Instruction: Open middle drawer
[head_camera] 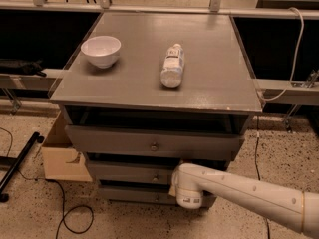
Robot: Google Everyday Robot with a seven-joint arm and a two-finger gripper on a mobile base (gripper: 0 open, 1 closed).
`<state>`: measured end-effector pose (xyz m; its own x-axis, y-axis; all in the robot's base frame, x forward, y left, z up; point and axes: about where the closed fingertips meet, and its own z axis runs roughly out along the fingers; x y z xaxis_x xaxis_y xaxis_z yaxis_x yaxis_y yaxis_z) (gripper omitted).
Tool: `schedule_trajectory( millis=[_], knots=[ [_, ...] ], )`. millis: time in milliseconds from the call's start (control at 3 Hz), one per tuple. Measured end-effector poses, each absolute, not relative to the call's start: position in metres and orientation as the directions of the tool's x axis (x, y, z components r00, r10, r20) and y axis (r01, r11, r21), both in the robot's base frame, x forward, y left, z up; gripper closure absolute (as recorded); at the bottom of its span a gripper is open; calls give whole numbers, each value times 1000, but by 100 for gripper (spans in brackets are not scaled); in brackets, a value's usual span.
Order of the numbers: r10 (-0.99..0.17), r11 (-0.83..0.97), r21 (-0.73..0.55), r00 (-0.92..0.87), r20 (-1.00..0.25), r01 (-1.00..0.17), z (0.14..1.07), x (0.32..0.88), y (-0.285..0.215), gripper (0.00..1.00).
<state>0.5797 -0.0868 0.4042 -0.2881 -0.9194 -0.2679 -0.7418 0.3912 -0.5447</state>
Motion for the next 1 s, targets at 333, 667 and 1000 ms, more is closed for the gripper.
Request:
schedule_trajectory(
  millis=[333, 667, 1000],
  knots=[
    [-919, 391, -545, -288, -268, -742, 404, 580, -87, 19],
    [-919, 391, -545, -288, -268, -742, 404, 580, -87, 42],
    [-919, 391, -545, -288, -268, -742, 404, 580, -87, 66]
  ],
)
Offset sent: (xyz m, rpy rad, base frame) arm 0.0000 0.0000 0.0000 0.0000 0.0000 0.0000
